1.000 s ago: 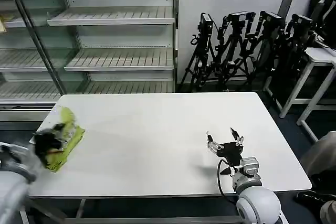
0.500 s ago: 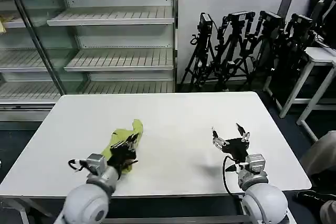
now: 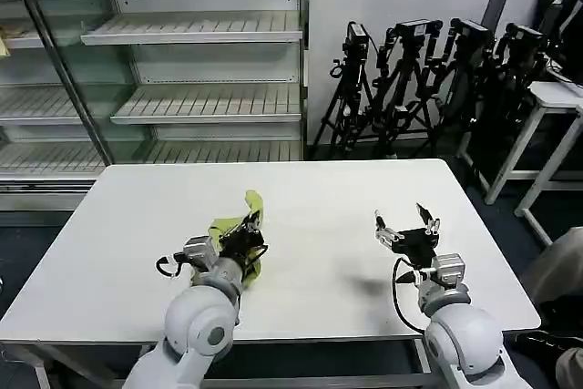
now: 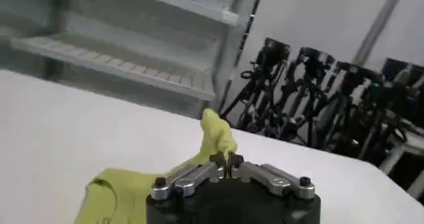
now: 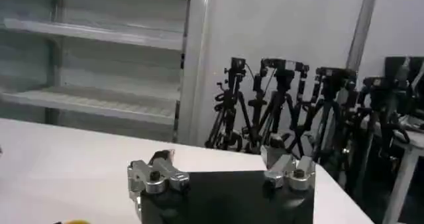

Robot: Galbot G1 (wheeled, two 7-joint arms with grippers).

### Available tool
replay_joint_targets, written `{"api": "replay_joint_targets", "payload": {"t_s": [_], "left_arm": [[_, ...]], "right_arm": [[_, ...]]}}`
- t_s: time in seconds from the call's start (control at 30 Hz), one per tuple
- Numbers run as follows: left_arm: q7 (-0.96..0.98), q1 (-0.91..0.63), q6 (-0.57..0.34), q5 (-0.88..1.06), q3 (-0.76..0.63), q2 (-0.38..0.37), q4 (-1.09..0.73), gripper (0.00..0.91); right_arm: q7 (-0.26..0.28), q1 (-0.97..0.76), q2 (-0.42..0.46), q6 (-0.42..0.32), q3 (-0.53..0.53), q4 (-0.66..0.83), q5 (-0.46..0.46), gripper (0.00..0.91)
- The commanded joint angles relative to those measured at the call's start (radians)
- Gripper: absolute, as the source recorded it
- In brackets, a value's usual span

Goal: Fold and organize the clothes.

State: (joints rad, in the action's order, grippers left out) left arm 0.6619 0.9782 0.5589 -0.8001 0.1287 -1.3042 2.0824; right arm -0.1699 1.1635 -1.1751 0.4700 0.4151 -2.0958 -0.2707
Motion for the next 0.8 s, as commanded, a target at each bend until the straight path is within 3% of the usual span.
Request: {"api": "replay_joint_targets", "payload": {"t_s": [0.03,0.2,0.33,0.57,0.8], "left_arm": [[0.096,-0.086,-0.043,-0.05,-0.032,-0.122,-0.053,0.907],[0.06,-0.106,-0.036,-0.052,-0.009,-0.133,-0.032,0.907],[-0.079,-0.087,-0.037,0.036,0.036,-0.071,0.013,0.907],[-0.53,0.077,-0.185,0.492,0.272,0.096,-0.074,0.907],[-0.709,0.164,-0.292,0.603,0.416,0.14,-0.174,0.907]], "right_arm": [[-0.002,-0.035,-0.004,-0.019,0.001,0.04,0.017,0.907],[-0.004,-0.037,-0.007,-0.041,0.005,0.046,0.02,0.907],[-0.002,-0.057,-0.016,-0.058,0.003,0.063,0.02,0.907],[0.028,-0.097,-0.046,-0.07,-0.043,0.123,0.046,0.907],[0.014,-0.175,-0.109,-0.107,-0.099,0.216,0.074,0.907]]}}
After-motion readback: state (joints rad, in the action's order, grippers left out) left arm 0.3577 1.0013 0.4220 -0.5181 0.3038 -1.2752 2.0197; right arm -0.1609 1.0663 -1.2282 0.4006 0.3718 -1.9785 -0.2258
